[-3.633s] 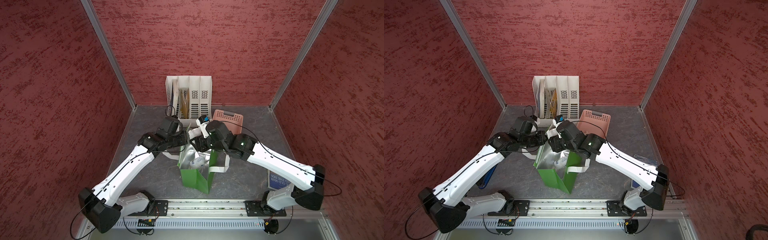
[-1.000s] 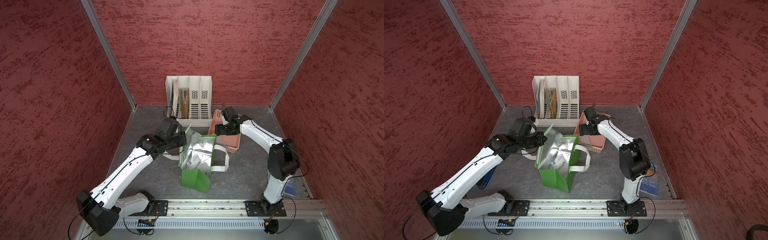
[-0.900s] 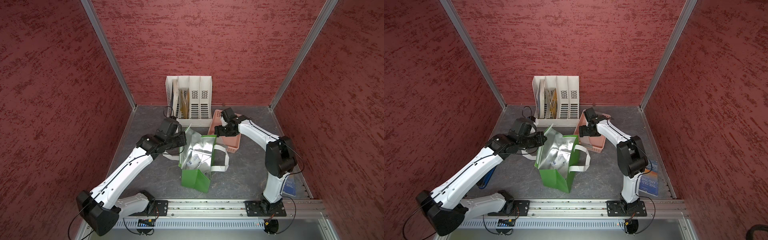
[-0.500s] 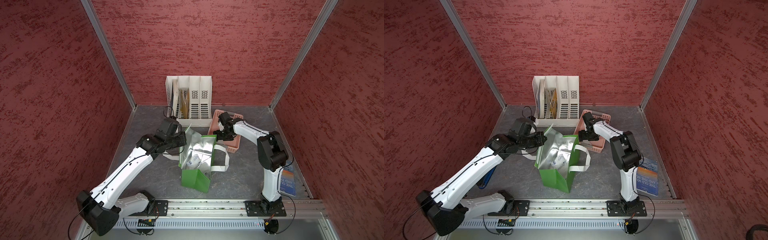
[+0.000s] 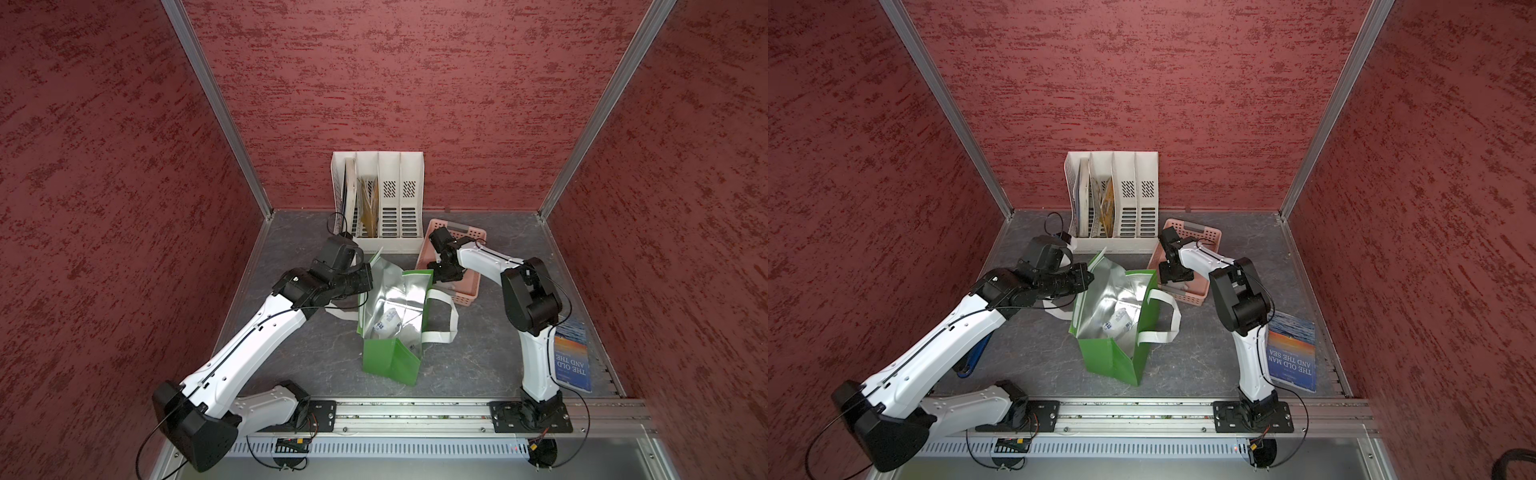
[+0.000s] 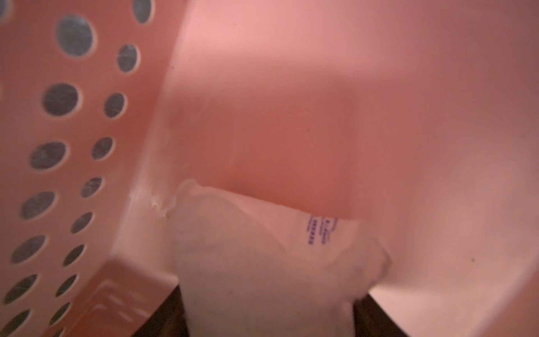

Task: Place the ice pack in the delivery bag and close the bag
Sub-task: Pick up the ice pack from the bin, then place the ice pack in the delivery bag.

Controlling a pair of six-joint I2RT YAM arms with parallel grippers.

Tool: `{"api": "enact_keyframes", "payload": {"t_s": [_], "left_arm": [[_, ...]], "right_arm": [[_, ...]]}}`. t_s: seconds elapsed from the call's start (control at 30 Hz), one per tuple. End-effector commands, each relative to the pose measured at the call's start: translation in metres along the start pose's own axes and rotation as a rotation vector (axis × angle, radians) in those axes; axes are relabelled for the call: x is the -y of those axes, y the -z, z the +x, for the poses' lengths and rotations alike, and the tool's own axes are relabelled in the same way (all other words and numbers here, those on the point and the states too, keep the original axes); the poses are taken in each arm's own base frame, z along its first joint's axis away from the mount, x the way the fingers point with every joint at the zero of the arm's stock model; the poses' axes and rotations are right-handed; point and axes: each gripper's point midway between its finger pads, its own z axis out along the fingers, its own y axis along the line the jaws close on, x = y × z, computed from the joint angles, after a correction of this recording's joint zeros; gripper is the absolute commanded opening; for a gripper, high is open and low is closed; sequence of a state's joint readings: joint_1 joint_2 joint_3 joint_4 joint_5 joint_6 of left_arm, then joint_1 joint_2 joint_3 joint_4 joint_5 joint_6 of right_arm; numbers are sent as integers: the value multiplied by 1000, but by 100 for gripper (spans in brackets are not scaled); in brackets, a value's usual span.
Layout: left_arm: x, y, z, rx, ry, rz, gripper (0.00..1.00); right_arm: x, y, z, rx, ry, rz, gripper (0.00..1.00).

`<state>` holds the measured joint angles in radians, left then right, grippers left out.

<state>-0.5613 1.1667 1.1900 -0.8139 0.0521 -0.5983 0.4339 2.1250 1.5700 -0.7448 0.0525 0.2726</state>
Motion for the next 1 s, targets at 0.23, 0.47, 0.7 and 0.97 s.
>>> {"api": "enact_keyframes", "payload": {"t_s": [0.23,0.47,0.7,0.97], "left_arm": [[2,2,0,4,2,11,0],[3,1,0,7,4,16,0],[2,3,0,13,1,18,0],[3,2,1,9,6,22,0]], "right_arm": [[28,94,-38,218,-50,86,43],[-2,238,-47,474,-2,-52,39],[-81,352,-5,696,103,-384,39],[-171,350,48,601,235,-596,37]]}}
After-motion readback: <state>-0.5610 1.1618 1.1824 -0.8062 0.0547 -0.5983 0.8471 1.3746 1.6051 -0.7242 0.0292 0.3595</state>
